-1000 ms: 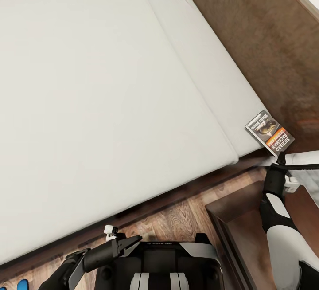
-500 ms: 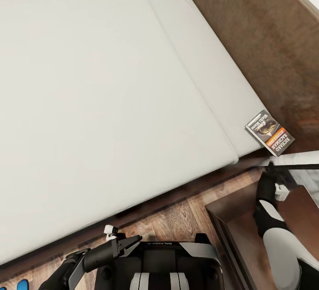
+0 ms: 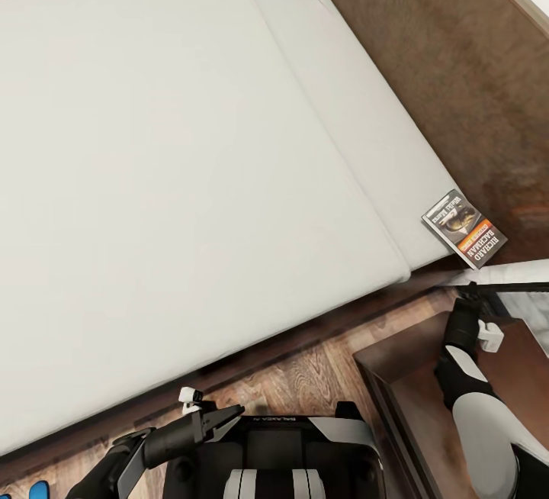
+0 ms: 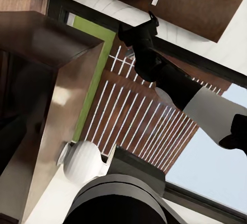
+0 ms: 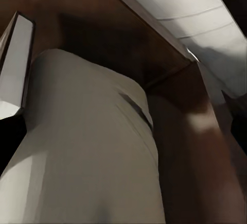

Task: In the bedroom, move the book from the bed onto either nightstand, and place the two sandals side by side next to the bed.

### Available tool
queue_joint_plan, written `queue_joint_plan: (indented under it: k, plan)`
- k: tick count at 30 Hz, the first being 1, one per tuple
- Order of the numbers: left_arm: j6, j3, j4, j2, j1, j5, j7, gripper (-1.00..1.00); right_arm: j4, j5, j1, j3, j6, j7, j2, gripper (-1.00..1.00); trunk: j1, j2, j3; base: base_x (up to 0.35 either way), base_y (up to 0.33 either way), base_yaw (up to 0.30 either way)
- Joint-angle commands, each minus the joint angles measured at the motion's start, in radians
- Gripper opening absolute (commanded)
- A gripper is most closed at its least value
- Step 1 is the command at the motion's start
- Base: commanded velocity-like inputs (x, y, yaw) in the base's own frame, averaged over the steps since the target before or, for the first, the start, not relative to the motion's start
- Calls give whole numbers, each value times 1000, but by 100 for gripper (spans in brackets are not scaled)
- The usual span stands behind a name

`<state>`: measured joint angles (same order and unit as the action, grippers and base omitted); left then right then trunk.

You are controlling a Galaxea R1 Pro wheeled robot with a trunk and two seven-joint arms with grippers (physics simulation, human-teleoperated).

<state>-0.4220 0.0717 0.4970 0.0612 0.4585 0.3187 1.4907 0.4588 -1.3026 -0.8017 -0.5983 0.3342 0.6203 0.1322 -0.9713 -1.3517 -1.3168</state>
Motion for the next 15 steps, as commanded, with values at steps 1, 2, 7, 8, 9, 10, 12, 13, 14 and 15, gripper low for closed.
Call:
queue_joint_plan:
  k: [1,2,7,8,9,10,12,13,14,15]
  plan:
    - [-11,0,0,0,0,0,3,100,-2,-11,-1,0,-1,9,1,100,0,0,0,0,0,0]
    - [-11,0,0,0,0,0,3,100,-1,-11,-1,0,-1,9,1,100,0,0,0,0,0,0]
    - [-11,0,0,0,0,0,4,100,1,-11,-1,0,0,9,1,100,0,0,0,0,0,0]
    - [-11,0,0,0,0,0,4,100,2,-11,-1,0,0,9,1,100,0,0,0,0,0,0]
    - [-11,0,0,0,0,0,4,100,4,-11,-1,0,0,9,1,100,0,0,0,0,0,0]
    - [-11,0,0,0,0,0,3,100,5,-11,-1,0,-1,9,1,100,0,0,0,0,0,0]
    - [-11,0,0,0,0,0,3,100,7,-12,-1,0,-3,9,0,100,0,0,0,0,0,0]
    - [-11,0,0,0,0,0,3,100,7,-12,-1,0,-4,9,0,100,0,0,0,0,0,0]
    - [-11,0,0,0,0,0,3,100,6,-12,-1,0,-6,10,-1,100,0,0,0,0,0,0]
    - [-11,0,0,0,0,0,3,100,6,-12,-1,1,-9,10,-1,100,0,0,0,0,0,0]
